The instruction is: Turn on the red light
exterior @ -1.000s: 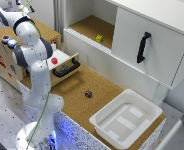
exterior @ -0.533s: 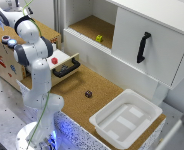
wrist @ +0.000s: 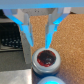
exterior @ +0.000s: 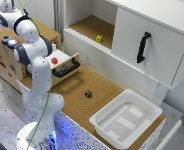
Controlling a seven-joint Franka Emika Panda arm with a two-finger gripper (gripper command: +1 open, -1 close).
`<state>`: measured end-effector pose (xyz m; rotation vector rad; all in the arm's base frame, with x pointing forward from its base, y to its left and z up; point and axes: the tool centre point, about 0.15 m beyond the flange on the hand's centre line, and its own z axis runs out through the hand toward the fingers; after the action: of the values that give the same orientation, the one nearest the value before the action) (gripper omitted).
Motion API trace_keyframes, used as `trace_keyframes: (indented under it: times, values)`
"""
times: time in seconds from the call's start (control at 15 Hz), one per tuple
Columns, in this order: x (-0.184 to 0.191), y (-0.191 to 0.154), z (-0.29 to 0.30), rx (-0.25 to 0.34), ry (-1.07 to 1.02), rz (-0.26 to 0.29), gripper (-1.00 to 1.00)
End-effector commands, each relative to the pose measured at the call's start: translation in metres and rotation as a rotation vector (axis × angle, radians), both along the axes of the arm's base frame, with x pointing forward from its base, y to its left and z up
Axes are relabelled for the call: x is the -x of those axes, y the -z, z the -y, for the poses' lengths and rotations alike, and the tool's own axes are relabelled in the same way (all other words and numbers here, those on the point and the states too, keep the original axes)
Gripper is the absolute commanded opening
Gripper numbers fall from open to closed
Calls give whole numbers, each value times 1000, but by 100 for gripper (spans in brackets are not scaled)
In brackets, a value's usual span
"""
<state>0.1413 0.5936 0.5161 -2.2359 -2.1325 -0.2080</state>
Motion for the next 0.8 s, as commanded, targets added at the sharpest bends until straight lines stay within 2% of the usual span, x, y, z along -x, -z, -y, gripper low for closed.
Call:
trace_keyframes:
  times: [0.0,0.73]
  values:
    - [-22,3,-45,205,-41,10,-100]
    - [-22,58,-35,241,-6,-68,-100]
